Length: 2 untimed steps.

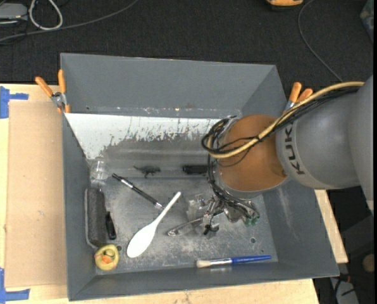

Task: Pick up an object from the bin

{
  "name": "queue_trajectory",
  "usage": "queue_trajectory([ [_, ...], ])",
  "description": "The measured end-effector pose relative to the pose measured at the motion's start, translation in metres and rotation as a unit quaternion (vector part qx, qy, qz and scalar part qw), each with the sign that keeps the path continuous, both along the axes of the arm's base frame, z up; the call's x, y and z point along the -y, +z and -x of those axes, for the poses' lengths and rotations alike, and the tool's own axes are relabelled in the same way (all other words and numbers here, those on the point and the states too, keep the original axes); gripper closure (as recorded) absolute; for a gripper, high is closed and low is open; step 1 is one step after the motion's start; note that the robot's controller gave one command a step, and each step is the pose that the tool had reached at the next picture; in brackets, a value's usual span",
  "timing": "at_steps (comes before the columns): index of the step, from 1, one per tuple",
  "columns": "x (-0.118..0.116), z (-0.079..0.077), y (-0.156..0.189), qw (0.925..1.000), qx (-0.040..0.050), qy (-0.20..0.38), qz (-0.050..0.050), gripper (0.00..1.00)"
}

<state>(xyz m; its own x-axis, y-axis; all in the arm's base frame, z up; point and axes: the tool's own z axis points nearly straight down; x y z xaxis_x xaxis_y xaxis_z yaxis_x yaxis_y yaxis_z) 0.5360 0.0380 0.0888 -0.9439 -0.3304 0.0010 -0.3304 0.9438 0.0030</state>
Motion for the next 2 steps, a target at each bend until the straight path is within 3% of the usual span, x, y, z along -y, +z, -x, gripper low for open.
queue_trajectory([
  [2, -0.001, -0.002, 0.059, 1.0, 0.0025, 0.0, 0.0, 1.0],
])
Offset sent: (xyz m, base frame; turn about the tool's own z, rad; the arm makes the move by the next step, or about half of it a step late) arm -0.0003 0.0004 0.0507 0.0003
